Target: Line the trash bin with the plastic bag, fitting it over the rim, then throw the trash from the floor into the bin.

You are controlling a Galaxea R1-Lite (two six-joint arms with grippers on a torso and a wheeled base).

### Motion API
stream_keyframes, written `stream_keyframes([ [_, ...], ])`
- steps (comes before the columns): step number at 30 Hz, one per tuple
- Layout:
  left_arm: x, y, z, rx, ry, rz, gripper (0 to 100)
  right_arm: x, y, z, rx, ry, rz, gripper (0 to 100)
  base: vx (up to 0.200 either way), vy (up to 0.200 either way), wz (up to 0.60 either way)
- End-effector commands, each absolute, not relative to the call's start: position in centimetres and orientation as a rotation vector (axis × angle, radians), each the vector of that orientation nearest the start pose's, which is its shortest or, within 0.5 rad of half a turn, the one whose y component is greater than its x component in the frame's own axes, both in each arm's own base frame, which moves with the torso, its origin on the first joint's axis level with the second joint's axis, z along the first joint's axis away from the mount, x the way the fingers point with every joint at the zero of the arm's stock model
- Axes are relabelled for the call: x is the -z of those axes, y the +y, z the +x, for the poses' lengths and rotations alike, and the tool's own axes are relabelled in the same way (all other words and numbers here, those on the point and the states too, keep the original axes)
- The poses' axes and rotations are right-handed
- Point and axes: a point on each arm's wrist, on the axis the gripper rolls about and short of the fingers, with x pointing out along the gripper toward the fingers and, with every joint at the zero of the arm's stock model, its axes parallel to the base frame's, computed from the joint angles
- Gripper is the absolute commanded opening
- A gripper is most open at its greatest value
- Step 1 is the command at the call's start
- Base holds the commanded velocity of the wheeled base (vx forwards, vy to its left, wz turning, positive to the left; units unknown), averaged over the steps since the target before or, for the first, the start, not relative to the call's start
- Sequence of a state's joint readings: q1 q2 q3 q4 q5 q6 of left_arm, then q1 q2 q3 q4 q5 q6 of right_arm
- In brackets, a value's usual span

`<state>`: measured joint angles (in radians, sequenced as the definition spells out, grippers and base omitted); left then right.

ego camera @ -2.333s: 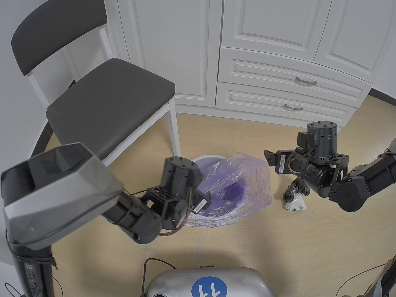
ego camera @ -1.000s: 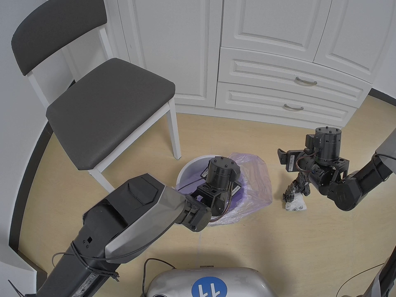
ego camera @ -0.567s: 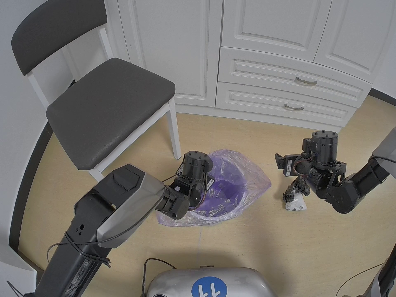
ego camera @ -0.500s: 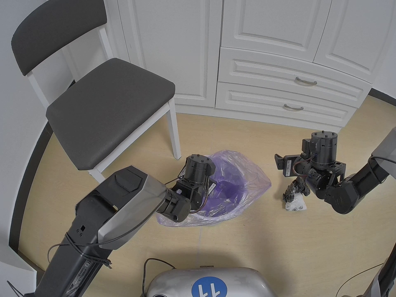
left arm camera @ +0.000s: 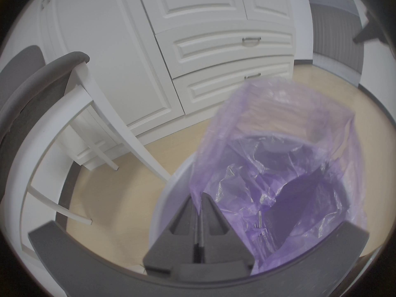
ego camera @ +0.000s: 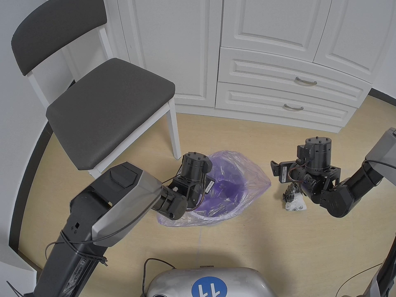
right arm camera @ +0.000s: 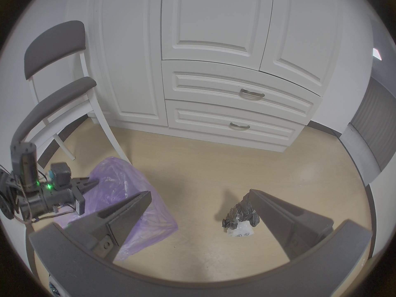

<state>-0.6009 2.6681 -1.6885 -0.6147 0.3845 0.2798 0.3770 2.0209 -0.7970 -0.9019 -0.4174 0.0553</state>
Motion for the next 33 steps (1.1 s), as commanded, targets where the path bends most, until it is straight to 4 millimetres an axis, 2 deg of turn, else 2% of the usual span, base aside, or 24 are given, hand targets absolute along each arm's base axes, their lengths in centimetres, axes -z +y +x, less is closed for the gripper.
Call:
stream_keyframes([
  [1,-1.8,-27.6,43.7,0.278,0.277,0.400,0,-9.1,12.4,33.6,0.047,0.320,-0.080,100,0.000,0.000,0.00],
  [10,-2.0,-23.5,44.5,0.409,0.400,0.240,0,-8.3,12.4,34.0,0.049,0.335,-0.085,100,0.000,0.000,0.00],
  [11,-2.0,-23.5,44.5,0.415,0.403,0.236,100,-8.3,12.4,34.0,0.049,0.335,-0.085,100,0.000,0.000,0.00],
  [16,-3.5,-22.9,43.7,0.453,0.391,0.123,100,-8.3,12.2,34.1,0.054,0.336,-0.083,100,0.000,0.000,0.00],
  [21,-5.3,-22.3,41.7,0.460,0.393,0.127,100,-8.1,12.3,34.0,0.049,0.343,-0.088,100,0.000,0.000,0.00],
  [23,-5.3,-22.3,41.7,0.460,0.393,0.127,100,-8.1,12.3,34.0,0.049,0.343,-0.088,100,0.000,0.000,0.00],
  [24,-6.5,-21.9,40.1,0.459,0.387,0.126,100,-7.9,12.3,34.2,0.052,0.347,-0.090,100,0.000,0.000,0.00],
  [27,-7.4,-21.3,37.8,0.465,0.390,0.132,100,-7.8,12.4,34.2,0.051,0.350,-0.091,100,0.000,0.000,0.00],
  [31,-6.9,-20.4,34.2,0.464,0.453,0.190,100,-7.6,12.5,34.1,0.046,0.354,-0.097,100,0.000,0.000,0.00],
  [33,-5.9,-20.0,33.7,0.441,0.477,0.255,100,-7.6,12.6,34.0,0.044,0.355,-0.101,100,0.000,0.000,0.00],
])
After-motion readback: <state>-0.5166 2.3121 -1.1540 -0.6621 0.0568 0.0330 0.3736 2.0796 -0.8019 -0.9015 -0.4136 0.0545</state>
